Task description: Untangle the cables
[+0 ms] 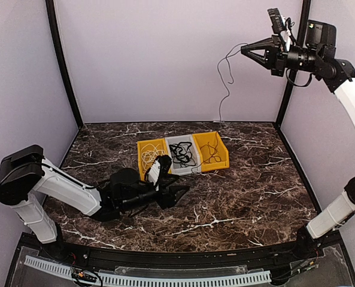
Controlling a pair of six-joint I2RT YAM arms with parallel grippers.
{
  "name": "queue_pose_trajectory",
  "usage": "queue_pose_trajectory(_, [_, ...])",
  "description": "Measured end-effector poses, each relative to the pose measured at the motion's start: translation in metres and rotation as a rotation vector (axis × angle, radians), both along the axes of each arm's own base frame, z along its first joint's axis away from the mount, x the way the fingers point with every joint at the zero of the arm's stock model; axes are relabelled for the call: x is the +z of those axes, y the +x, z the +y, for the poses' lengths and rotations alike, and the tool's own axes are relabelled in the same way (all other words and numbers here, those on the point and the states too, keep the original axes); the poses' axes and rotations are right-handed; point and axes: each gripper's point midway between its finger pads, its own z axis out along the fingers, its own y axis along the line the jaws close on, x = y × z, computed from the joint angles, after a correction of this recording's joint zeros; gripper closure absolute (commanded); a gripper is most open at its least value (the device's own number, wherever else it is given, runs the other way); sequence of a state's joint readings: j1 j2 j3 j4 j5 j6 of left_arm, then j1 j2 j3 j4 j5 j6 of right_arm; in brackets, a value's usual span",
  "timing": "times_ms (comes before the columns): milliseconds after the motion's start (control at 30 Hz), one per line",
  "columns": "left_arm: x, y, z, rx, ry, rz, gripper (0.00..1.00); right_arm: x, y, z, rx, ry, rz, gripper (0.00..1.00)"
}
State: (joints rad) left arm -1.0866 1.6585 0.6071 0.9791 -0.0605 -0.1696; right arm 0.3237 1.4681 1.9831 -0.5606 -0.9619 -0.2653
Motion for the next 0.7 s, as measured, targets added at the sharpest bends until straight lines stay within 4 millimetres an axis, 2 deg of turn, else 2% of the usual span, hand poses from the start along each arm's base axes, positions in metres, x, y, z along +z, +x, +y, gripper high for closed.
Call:
queue_pose_trajectory(167, [0.037,0.009,-0.016,-0.001,-0.082,-0.051,0.37,-0.011,0.005,0.004,0.026,0.015,0.044,1.0])
queue_pose_trajectory(300, [0.073,0.035,-0.051,0.039,-0.138,-0.131,0.37,-0.022,0.007,0.007,0.048,0.018,0.086,1.0])
queue_pose_trajectory(367, [0.079,0.052,-0.07,0.075,-0.148,-0.168,0.38,-0.022,0.007,0.007,0.054,0.021,0.095,1.0])
queue_pose_trajectory(400, [0.076,0.063,-0.081,0.1,-0.142,-0.183,0.4,-0.021,0.006,0.007,0.06,0.025,0.095,1.0])
queue_pose_trajectory(433, [0.071,0.072,-0.089,0.116,-0.137,-0.19,0.46,-0.02,0.005,0.007,0.062,0.026,0.092,1.0])
queue_pose_trajectory(533, [0.034,0.097,-0.112,0.143,-0.076,-0.178,0.62,-0.015,0.002,0.007,0.067,0.033,0.086,1.0])
queue_pose_trajectory(667, [-0.024,0.112,-0.118,0.147,0.023,-0.123,0.87,-0.002,-0.003,0.004,0.064,0.042,0.059,1.0])
queue_pose_trajectory(700, [-0.036,0.113,-0.116,0.147,0.042,-0.108,0.89,0.007,-0.006,0.001,0.06,0.048,0.042,1.0])
